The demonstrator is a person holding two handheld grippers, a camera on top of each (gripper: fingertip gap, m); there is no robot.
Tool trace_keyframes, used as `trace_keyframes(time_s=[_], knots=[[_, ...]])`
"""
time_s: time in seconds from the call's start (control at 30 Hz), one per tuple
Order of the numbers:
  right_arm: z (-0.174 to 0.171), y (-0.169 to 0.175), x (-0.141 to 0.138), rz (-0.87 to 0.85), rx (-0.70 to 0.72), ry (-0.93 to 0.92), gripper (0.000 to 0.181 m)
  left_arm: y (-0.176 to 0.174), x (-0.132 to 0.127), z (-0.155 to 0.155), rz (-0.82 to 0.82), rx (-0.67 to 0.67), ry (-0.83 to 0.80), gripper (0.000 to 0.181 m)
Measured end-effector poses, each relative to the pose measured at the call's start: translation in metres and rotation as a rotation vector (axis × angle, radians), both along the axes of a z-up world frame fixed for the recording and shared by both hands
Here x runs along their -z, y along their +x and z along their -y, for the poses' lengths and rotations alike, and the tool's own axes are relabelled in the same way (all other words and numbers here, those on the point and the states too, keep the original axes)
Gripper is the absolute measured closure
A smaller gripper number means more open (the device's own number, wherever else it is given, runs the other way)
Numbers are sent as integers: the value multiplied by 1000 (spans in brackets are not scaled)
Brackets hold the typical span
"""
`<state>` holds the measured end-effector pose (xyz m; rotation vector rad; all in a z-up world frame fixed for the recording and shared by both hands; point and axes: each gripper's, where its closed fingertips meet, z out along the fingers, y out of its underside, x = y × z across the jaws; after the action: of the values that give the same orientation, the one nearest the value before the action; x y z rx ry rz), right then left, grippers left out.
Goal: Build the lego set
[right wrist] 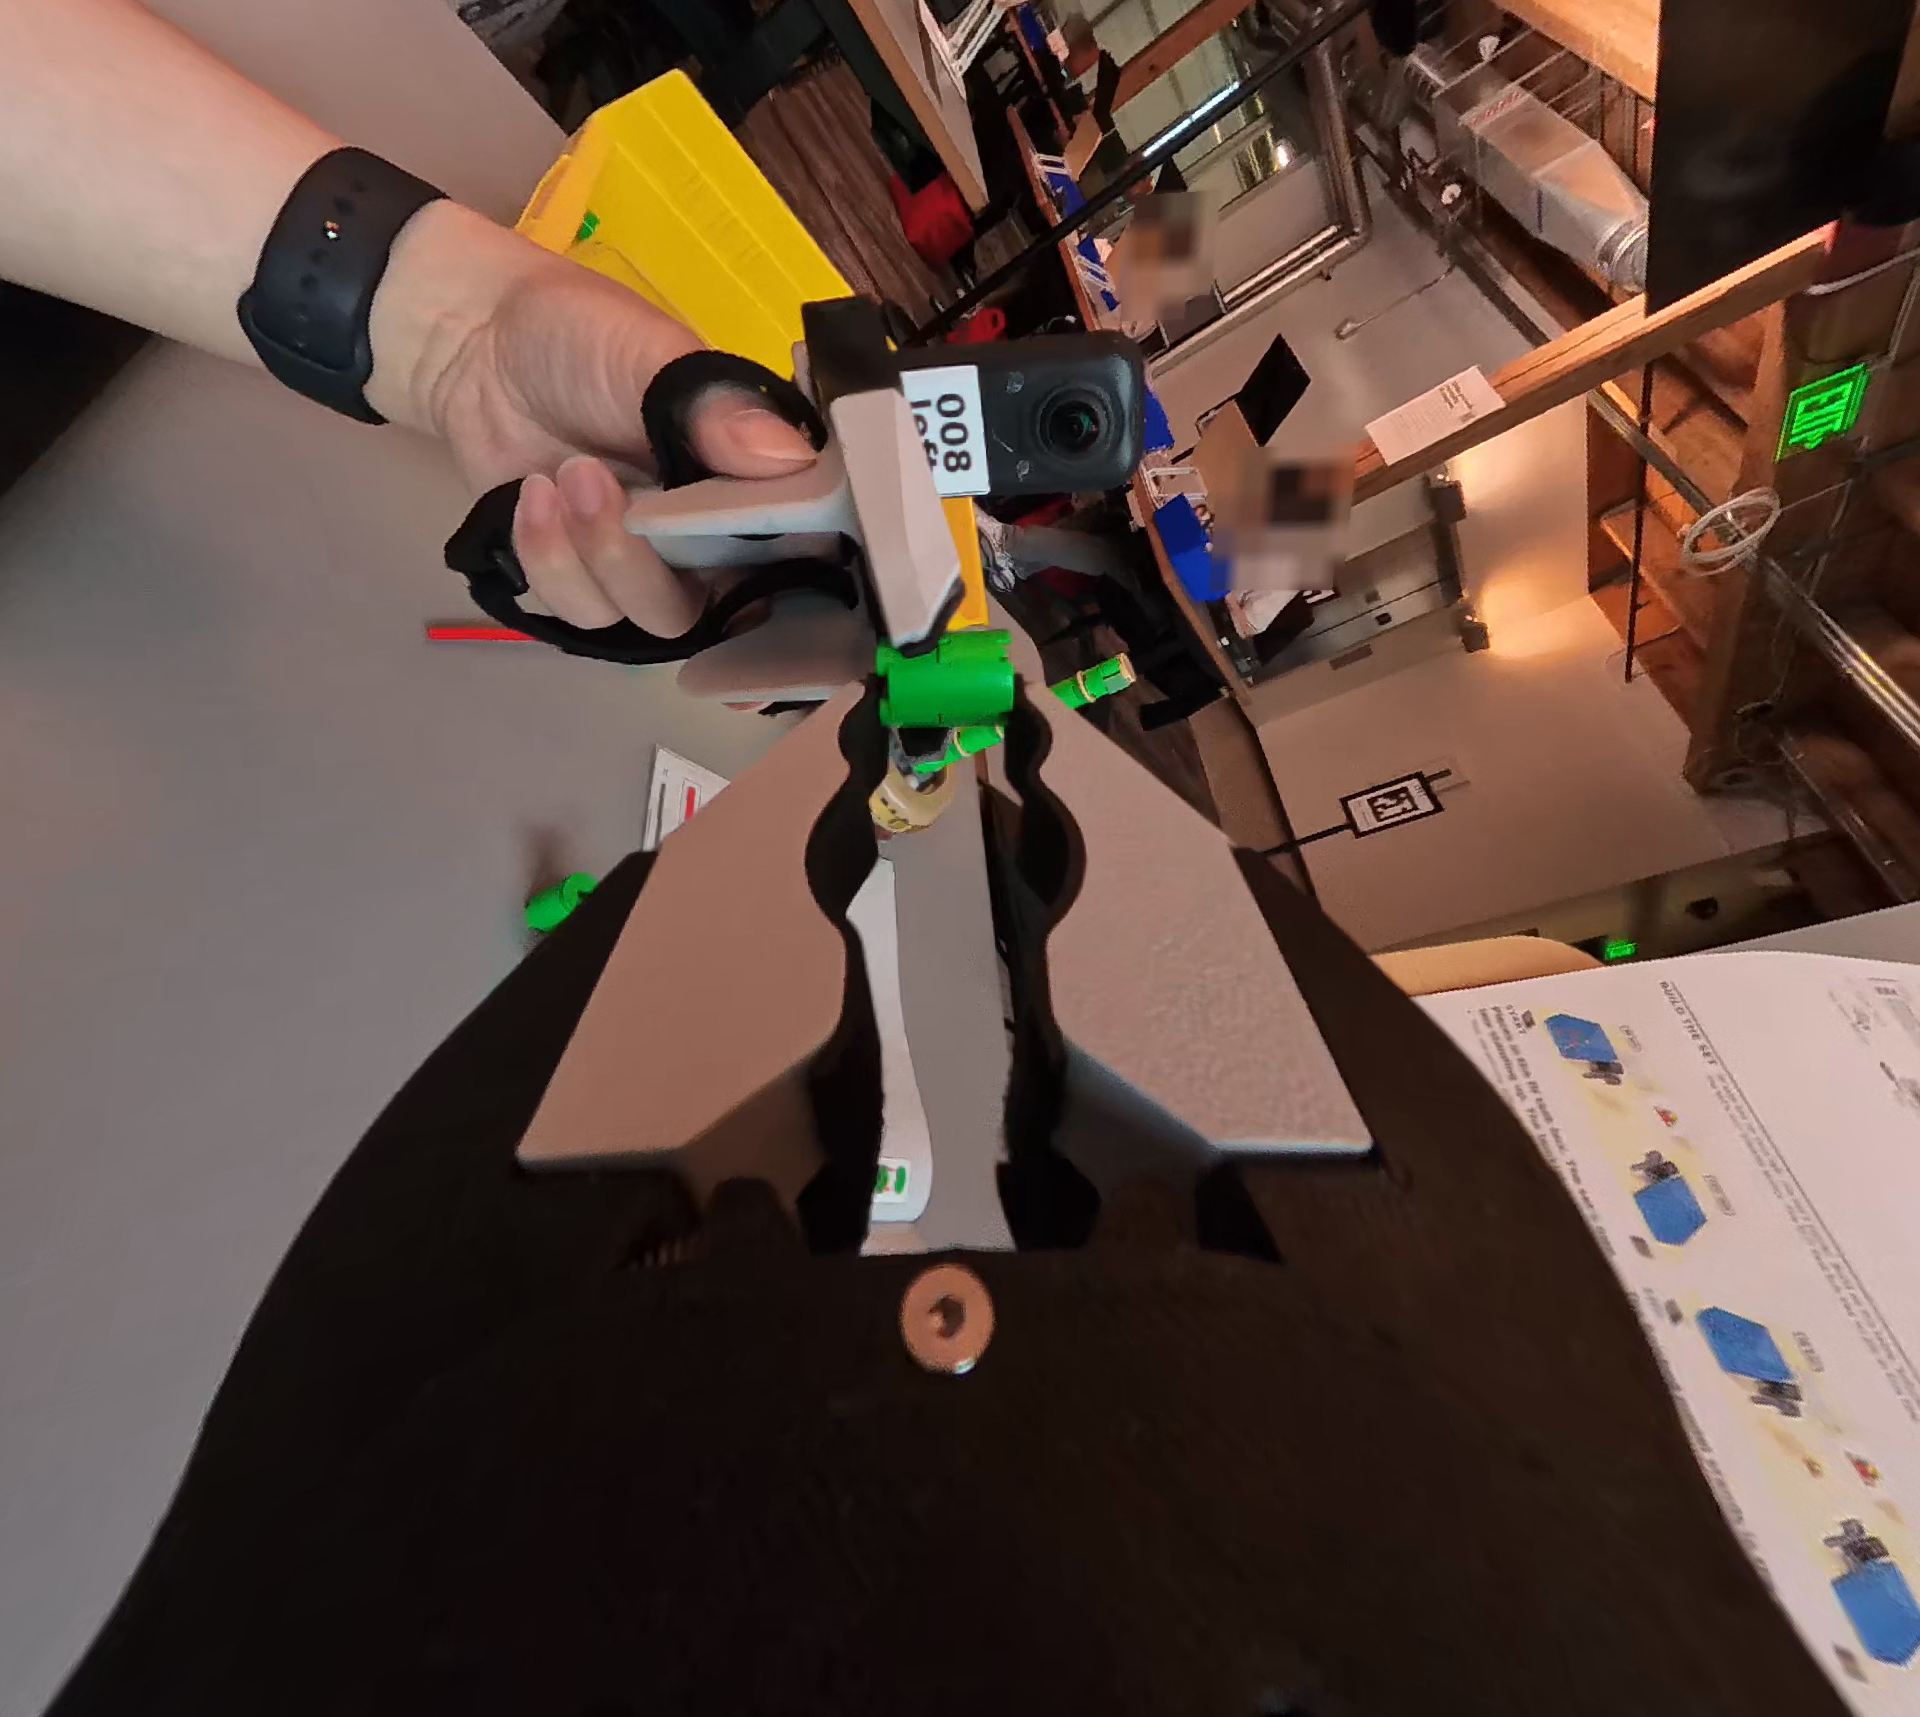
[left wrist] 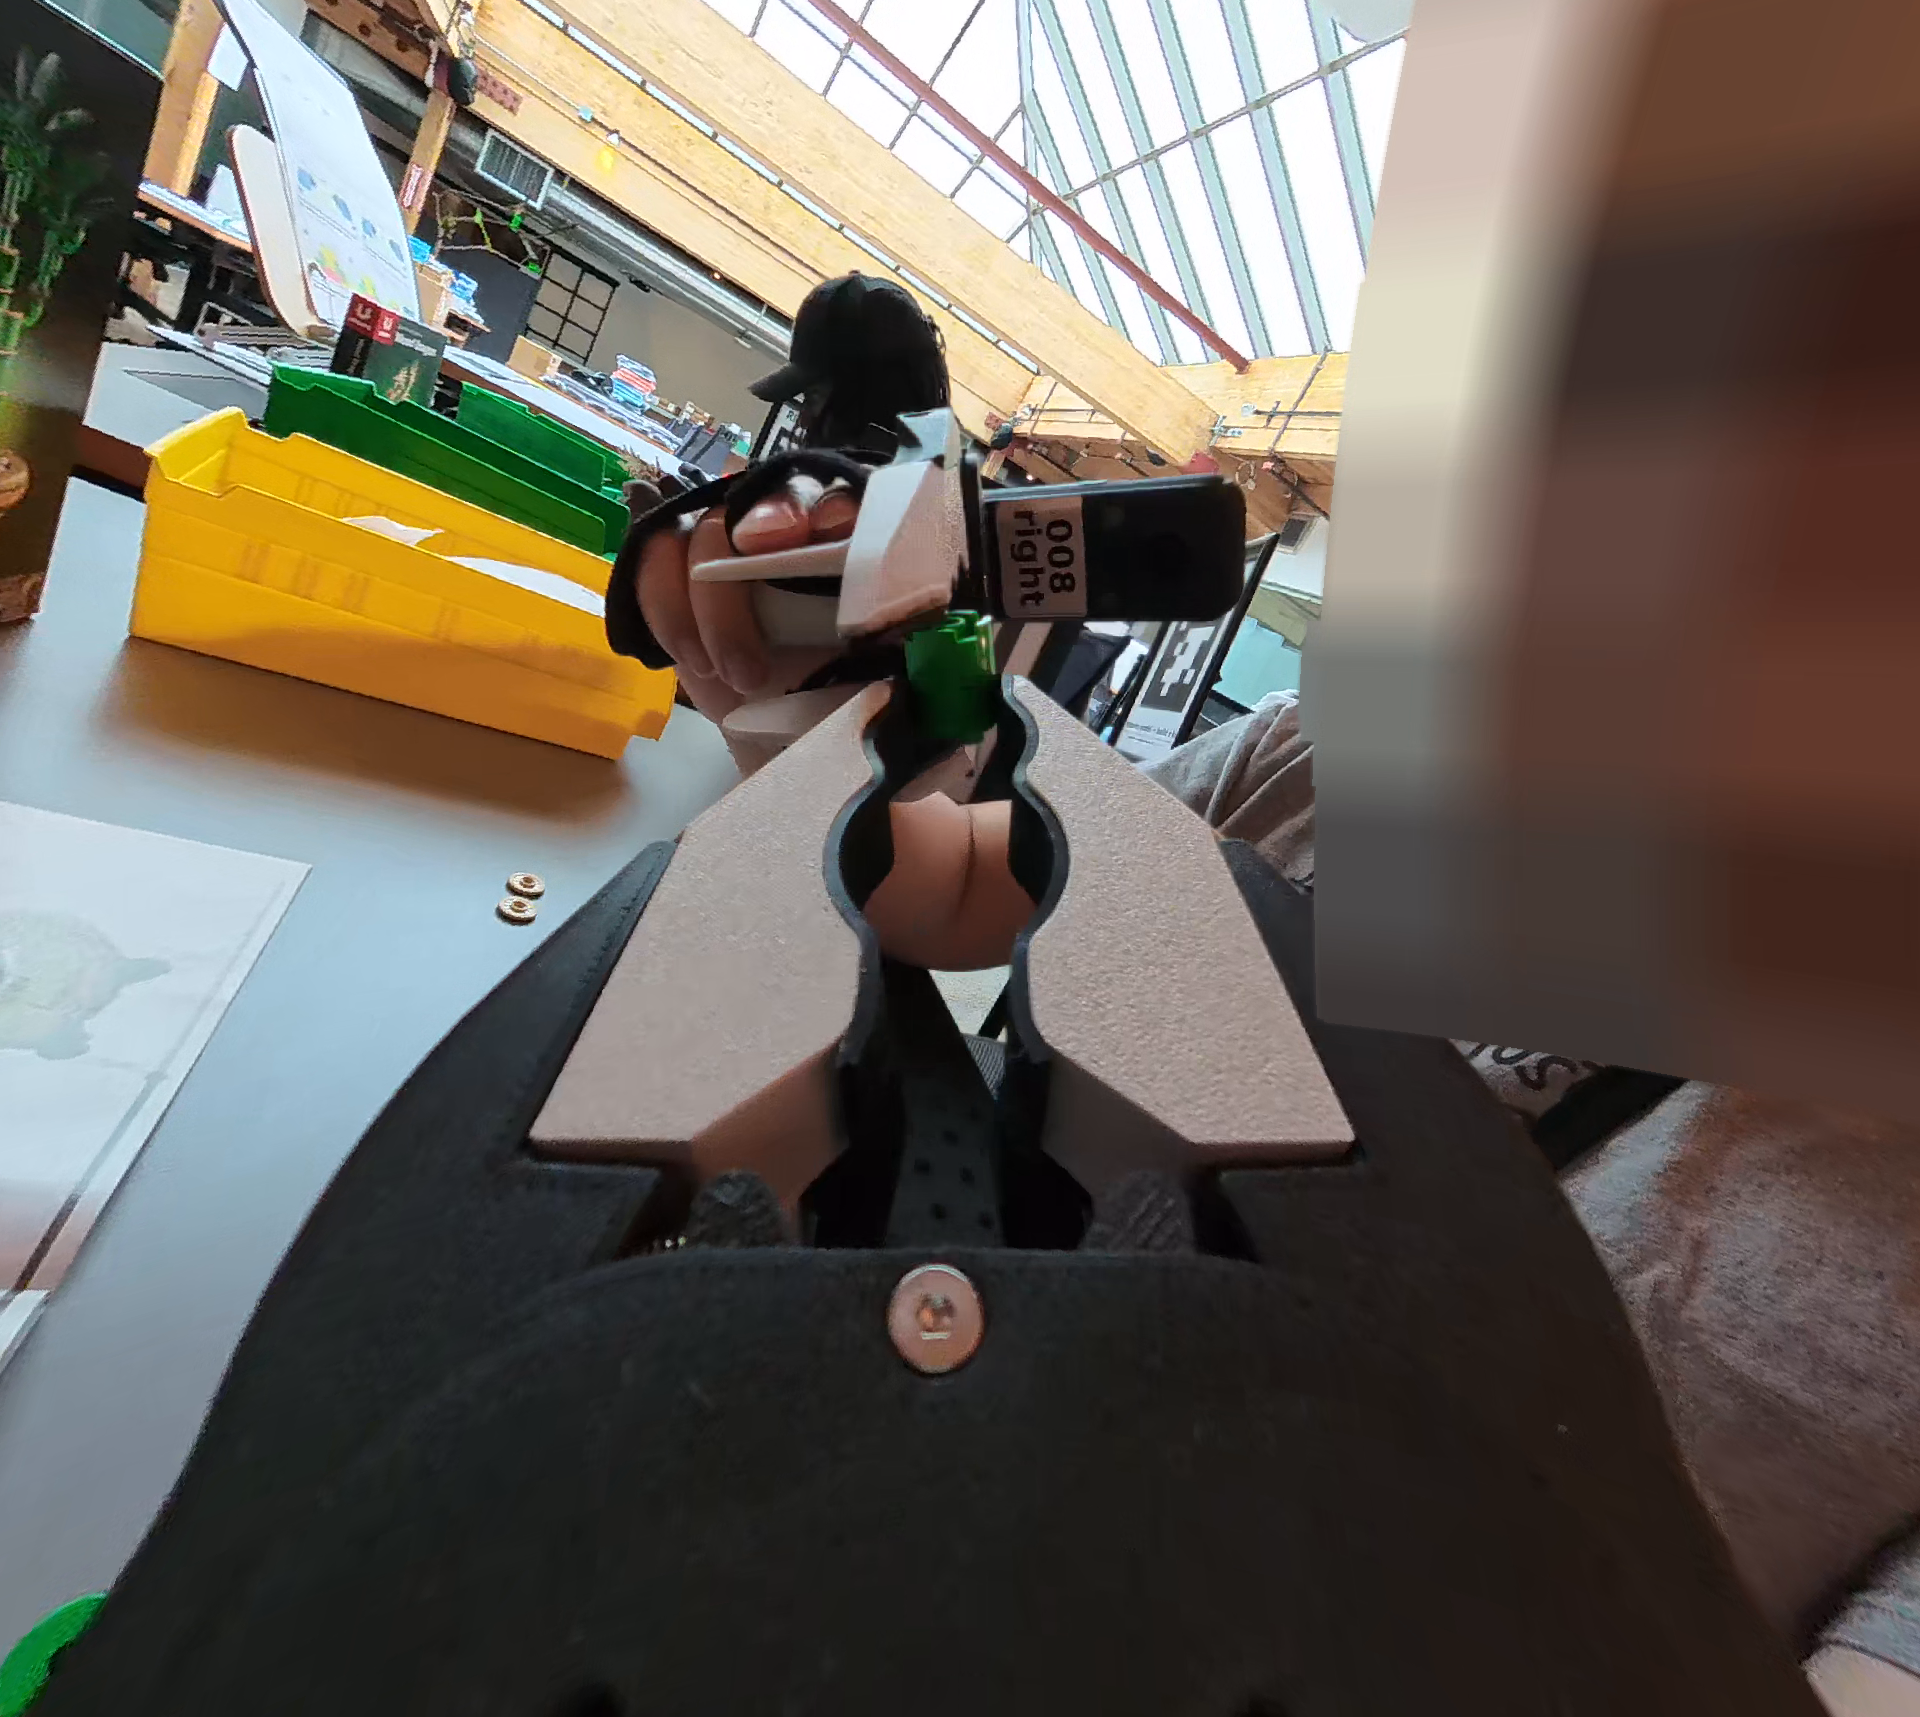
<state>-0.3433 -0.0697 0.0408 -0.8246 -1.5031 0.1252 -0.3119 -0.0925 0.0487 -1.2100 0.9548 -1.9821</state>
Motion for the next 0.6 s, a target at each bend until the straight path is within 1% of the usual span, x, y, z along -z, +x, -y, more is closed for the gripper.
trace_keyframes(time_s=[0.03,0.2,0.3,0.37,0.4,0.43,0.47,0.5,0.6], knots=[[1,0,-1,-7,-1,-1,161,0,-1,0,4,0,1,167],[-1,0,2,15,27,19,162,-1,0,0,-5,3,3,167],[-2,-2,3,5,1,-9,160,-2,2,-1,-17,-11,10,167],[-7,-1,7,18,5,-44,159,-1,5,-6,-57,-65,32,167],[-7,0,8,14,3,-26,156,0,9,-9,-89,-99,47,167],[-7,0,5,-4,1,2,145,2,15,-14,-140,-145,66,168],[-9,1,6,5,11,16,140,4,23,-20,-194,-193,92,168],[-10,1,10,36,19,17,141,5,25,-20,-217,-210,111,167],[-11,2,23,110,21,44,158,7,30,-21,-248,-213,111,167]])
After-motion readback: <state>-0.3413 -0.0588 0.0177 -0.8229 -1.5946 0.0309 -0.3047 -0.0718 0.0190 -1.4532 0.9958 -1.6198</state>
